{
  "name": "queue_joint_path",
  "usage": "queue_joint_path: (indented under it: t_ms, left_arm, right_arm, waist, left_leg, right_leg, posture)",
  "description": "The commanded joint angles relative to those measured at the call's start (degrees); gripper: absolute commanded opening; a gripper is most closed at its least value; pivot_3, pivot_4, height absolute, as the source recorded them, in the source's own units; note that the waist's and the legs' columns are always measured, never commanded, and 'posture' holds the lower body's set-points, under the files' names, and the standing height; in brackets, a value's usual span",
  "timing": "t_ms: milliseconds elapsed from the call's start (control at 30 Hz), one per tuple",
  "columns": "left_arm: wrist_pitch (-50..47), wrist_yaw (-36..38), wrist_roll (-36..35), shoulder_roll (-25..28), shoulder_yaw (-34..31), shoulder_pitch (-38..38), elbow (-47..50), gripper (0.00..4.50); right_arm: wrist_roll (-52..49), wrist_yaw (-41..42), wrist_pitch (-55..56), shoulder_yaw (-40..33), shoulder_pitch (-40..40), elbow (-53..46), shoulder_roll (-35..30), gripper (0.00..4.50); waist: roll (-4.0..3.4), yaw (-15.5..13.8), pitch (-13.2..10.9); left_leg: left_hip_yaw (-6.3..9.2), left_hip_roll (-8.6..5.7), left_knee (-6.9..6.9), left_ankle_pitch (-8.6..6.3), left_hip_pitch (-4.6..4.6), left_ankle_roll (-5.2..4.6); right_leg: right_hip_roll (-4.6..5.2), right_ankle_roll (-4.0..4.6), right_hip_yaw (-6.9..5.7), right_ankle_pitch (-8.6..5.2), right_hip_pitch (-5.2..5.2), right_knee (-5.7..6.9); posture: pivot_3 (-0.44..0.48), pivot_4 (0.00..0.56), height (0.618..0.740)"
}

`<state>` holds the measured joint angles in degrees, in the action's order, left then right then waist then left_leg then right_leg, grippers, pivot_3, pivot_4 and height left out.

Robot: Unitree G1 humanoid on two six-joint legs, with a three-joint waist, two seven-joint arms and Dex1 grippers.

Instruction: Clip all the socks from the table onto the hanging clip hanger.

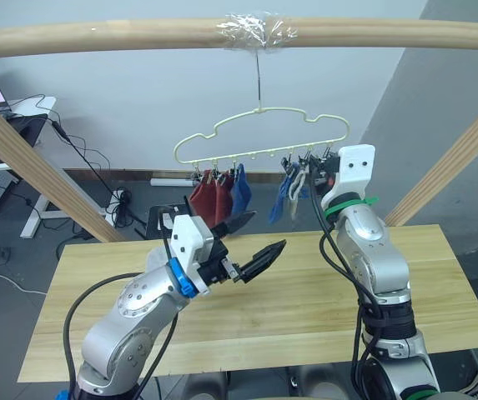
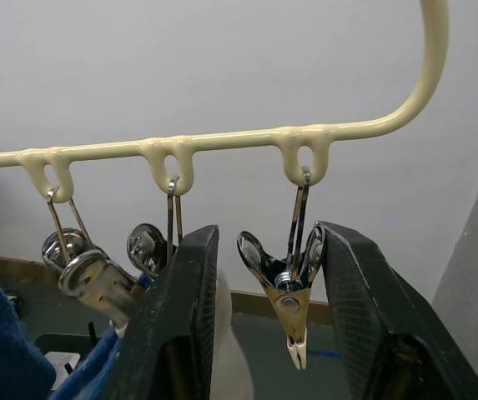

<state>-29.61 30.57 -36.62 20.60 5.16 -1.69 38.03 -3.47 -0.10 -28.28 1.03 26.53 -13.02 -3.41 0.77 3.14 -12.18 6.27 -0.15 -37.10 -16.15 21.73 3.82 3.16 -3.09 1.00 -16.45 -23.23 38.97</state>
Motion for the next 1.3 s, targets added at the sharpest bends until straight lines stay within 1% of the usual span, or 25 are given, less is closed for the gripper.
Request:
queue_joint_path:
  t_ms: [33, 100, 167, 200, 400, 533, 667, 733, 900, 967, 1133, 1300]
  left_arm:
    - [0.39, -0.77, -0.16, -0.24, 0.71, -0.84, 2.84, 4.50]
    - [0.29, -0.99, -0.19, -0.18, 0.79, -1.19, 2.79, 4.50]
    - [0.18, -1.25, -0.17, -0.15, 0.93, -1.64, 2.69, 4.50]
    - [0.12, -1.40, -0.18, -0.15, 1.02, -1.84, 2.66, 4.50]
    - [-0.49, -2.60, -0.14, -0.34, 1.43, -2.51, 2.57, 4.50]
    - [-1.47, -5.53, 4.31, 1.38, 0.73, -1.17, -0.37, 4.50]
    - [0.26, -8.86, 12.01, 4.21, -2.05, 1.43, -8.96, 4.50]
    - [2.10, -9.31, 17.94, 7.89, -2.46, 2.26, -15.72, 4.50]
    - [6.48, -9.95, 25.54, 11.58, -3.45, 1.32, -29.38, 4.50]
    - [7.33, -10.87, 26.70, 10.84, -4.26, -0.36, -34.86, 4.50]
    - [5.97, -9.71, 28.22, 10.17, -4.40, -4.04, -44.24, 4.50]
    - [3.60, -6.75, 27.10, 9.32, -4.65, -4.89, -48.63, 4.50]
  right_arm:
    - [-0.28, -0.15, 1.46, -1.01, 1.49, -0.91, 0.48, 1.28]
    - [-0.28, -0.06, 1.54, -1.13, 1.66, -0.59, 0.44, 0.61]
    - [-0.14, 0.08, 1.61, -1.35, 1.84, -0.03, 0.14, 0.17]
    - [-0.12, 0.16, 1.68, -1.48, 1.92, 0.21, 0.02, 0.03]
    - [-0.46, 1.37, 1.23, -2.47, 2.03, 0.56, -1.58, 0.03]
    - [-1.10, 4.58, -0.76, -2.79, 2.17, 0.13, -4.77, 0.03]
    - [-1.95, 8.59, -3.69, -2.68, 2.80, -0.77, -9.12, 0.03]
    - [-2.64, 10.45, -5.54, -2.67, 3.10, -1.71, -11.07, 0.03]
    - [-3.59, 11.74, -8.19, -2.94, 3.43, -3.04, -12.28, 0.03]
    - [-3.91, 11.45, -9.13, -3.02, 3.48, -3.50, -11.72, 0.03]
    - [-4.33, 11.09, -11.27, -2.61, 2.66, -5.73, -11.11, 0.03]
    - [-4.76, 10.83, -12.89, -3.16, 2.21, -7.19, -11.25, 0.03]
  waist:
    - [0.00, 0.00, 0.00]
    - [0.00, 0.00, 0.00]
    - [0.00, 0.01, 0.00]
    - [0.00, 0.01, 0.00]
    - [0.00, 0.00, 0.00]
    - [0.00, 0.03, 0.00]
    - [0.00, 0.03, 0.00]
    - [0.00, 0.04, 0.00]
    - [0.01, 0.04, 0.01]
    - [0.01, -0.14, 0.01]
    - [0.03, -0.24, 0.02]
    - [0.05, 0.06, 0.04]
  left_leg:
    - [0.00, 0.00, 0.00, 0.00, 0.00, 0.00]
    - [0.00, 0.00, 0.00, 0.00, 0.00, 0.00]
    - [0.00, 0.00, -0.01, 0.00, 0.00, 0.00]
    - [0.00, 0.00, -0.01, 0.00, 0.00, 0.00]
    - [0.00, 0.00, -0.01, 0.00, 0.00, 0.00]
    - [0.00, 0.00, -0.03, 0.00, 0.00, 0.00]
    - [0.00, 0.00, 0.00, 0.00, -0.06, -0.01]
    - [0.02, 0.01, 0.01, 0.00, -0.06, -0.02]
    - [0.01, -0.02, 0.00, 0.00, -0.04, -0.02]
    - [0.03, -0.01, 0.01, 0.00, -0.04, -0.02]
    - [0.05, -0.02, -0.01, 0.00, -0.01, -0.01]
    - [0.03, -0.01, 0.01, 0.00, -0.01, 0.00]
  right_leg:
    - [0.00, 0.00, 0.00, 0.00, 0.00, 0.00]
    - [0.00, 0.00, 0.00, 0.00, 0.00, 0.01]
    - [0.00, 0.00, 0.00, 0.00, 0.00, 0.01]
    - [0.00, 0.00, 0.00, 0.00, 0.00, 0.02]
    - [0.00, 0.00, 0.00, 0.00, 0.00, 0.00]
    - [0.00, 0.00, 0.00, 0.00, 0.00, 0.01]
    - [-0.01, 0.00, -0.01, 0.00, 0.02, 0.03]
    - [-0.01, 0.00, -0.03, 0.00, 0.02, 0.03]
    - [0.00, 0.00, -0.03, 0.00, 0.02, 0.00]
    - [0.01, 0.00, -0.04, 0.00, 0.02, 0.00]
    - [0.02, 0.00, -0.07, 0.00, 0.00, 0.00]
    - [0.02, 0.01, -0.05, 0.00, -0.02, 0.01]
  posture:
    - [-0.010, 0.183, 0.740]
    - [-0.010, 0.185, 0.740]
    - [-0.011, 0.186, 0.740]
    - [-0.011, 0.186, 0.740]
    - [-0.017, 0.192, 0.740]
    - [-0.024, 0.192, 0.740]
    - [-0.026, 0.194, 0.740]
    - [-0.030, 0.190, 0.740]
    - [-0.035, 0.186, 0.740]
    - [-0.036, 0.185, 0.740]
    - [-0.043, 0.175, 0.740]
    - [-0.056, 0.164, 0.740]
